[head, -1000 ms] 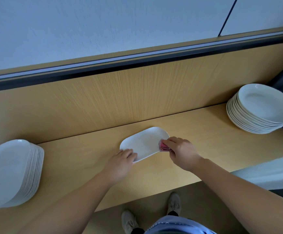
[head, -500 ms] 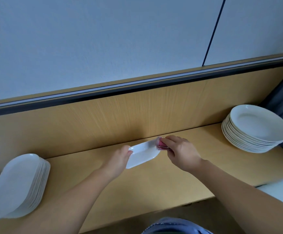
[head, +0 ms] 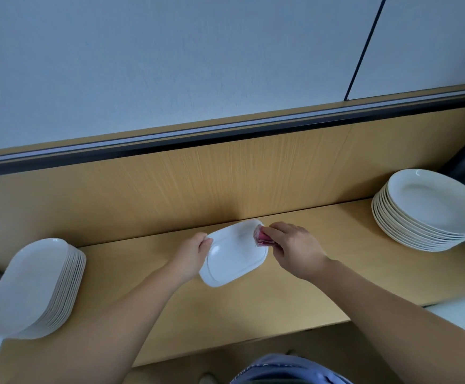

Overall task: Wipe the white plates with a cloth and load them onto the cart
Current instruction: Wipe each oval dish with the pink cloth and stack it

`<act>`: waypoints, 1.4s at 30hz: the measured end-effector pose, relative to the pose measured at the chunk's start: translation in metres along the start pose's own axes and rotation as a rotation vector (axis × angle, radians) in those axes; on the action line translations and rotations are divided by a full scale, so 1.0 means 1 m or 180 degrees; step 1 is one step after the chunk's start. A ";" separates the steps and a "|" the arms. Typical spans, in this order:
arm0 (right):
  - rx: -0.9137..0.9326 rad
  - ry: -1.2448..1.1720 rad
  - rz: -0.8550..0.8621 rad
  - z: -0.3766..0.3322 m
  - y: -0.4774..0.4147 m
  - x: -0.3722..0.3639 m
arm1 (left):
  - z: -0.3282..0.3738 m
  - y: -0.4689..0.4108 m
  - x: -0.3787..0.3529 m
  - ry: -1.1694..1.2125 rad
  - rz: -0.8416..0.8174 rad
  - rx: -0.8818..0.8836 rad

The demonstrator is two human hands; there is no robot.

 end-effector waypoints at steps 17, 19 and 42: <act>0.0883 0.0066 -0.0019 -0.024 -0.067 -0.060 | -0.017 -0.019 -0.003 -0.0111 -0.0234 0.0393; 0.1039 0.0095 -0.0112 -0.029 -0.077 -0.074 | -0.016 -0.020 -0.003 -0.0211 -0.0225 0.0362; -0.1033 0.0036 -0.0874 0.064 -0.040 -0.095 | -0.040 -0.024 -0.008 0.0050 -0.0109 0.0809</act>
Point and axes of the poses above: each hand's wrist, its own y-axis away from the middle knuckle, its own x-axis out of the back of the hand, z = x × y, the point moved 3 cm from there along -y, towards the middle knuckle
